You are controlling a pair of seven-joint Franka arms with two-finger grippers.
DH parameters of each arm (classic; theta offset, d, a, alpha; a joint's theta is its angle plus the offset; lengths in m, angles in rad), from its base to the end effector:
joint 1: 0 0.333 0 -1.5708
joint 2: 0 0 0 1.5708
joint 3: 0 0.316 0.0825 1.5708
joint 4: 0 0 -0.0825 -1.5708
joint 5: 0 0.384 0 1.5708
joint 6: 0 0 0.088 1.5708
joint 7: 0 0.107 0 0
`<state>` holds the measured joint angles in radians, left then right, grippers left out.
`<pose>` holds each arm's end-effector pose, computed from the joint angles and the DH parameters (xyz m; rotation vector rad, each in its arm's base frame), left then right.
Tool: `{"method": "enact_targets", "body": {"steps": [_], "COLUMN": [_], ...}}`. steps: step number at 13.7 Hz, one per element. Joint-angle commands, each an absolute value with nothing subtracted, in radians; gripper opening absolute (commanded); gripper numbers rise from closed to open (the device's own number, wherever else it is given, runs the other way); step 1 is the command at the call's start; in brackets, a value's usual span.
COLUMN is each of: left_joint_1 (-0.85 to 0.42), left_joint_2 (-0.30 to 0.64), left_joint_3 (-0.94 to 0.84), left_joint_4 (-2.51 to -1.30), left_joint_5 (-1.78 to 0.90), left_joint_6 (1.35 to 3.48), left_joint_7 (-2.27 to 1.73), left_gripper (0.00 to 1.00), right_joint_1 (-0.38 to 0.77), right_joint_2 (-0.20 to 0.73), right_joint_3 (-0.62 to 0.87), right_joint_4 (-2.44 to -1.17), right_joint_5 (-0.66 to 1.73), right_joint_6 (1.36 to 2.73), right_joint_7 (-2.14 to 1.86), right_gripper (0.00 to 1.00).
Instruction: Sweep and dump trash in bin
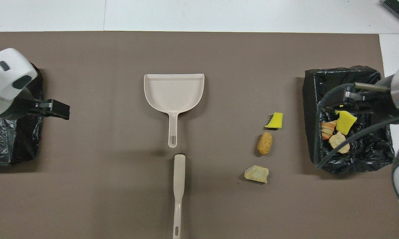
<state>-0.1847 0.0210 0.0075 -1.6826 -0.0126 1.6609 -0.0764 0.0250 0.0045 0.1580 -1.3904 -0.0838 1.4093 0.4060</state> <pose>0.5550 -0.1007 0.5675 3.1301 -0.1557 -0.0688 0.5299 0.0876 0.6918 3.0454 -0.3627 0.0577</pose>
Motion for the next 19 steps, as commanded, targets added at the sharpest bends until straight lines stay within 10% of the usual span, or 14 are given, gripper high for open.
{"method": "enact_targets", "body": {"steps": [1,9,16,19], "left_joint_1": [-0.311,-0.535,-0.652,-0.649], "left_joint_2": [0.086,0.305,0.287,0.282], "left_joint_3": [0.018,0.017,0.02,0.02], "left_joint_4": [-1.686,-1.707,-1.864,-1.867], "left_joint_5": [-0.008,-0.106,-0.058,-0.057], "left_joint_6": [1.726,2.011,2.149,2.143], "left_joint_7": [-0.201,-0.472,-0.509,-0.5], "left_gripper": [1.0,1.0,1.0,0.64], "right_joint_1": [-0.037,-0.066,-0.061,-0.06], "right_joint_2": [-0.02,0.011,-0.009,-0.014], "right_joint_3": [0.161,0.152,0.152,0.152], "right_joint_4": [-1.42,-1.364,-1.404,-1.413], "right_joint_5": [-0.04,-0.025,-0.02,-0.018], "right_joint_6": [1.407,1.37,1.376,1.374], "right_joint_7": [0.324,0.285,0.296,0.298], "right_gripper": [1.0,1.0,1.0,1.0]}}
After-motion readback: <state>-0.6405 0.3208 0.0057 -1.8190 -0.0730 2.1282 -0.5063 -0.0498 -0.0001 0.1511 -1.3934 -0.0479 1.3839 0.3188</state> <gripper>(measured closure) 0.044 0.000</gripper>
